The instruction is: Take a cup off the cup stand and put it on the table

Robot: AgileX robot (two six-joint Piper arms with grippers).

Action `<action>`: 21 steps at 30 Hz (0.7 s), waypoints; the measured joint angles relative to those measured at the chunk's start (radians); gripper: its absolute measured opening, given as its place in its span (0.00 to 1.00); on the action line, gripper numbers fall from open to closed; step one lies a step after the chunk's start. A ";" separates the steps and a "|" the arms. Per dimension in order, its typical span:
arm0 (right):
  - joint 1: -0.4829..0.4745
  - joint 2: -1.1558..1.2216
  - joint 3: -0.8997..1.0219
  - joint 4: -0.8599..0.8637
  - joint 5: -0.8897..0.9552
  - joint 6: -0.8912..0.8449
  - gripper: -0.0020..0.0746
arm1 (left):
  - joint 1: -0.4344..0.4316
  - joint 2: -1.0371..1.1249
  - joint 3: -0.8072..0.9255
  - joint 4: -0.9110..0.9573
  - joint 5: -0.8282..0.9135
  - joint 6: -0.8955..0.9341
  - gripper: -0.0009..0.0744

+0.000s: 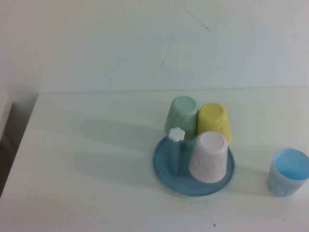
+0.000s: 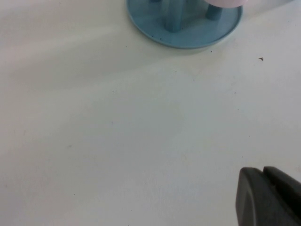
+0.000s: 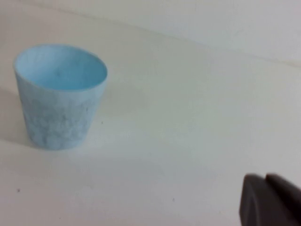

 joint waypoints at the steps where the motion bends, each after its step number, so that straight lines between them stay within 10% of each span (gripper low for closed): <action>1: 0.000 0.000 0.000 -0.003 0.027 0.001 0.02 | 0.000 0.000 0.000 0.000 0.000 0.000 0.01; 21: 0.000 0.000 -0.002 -0.006 0.042 0.003 0.02 | 0.000 0.000 0.000 0.000 0.000 0.000 0.01</action>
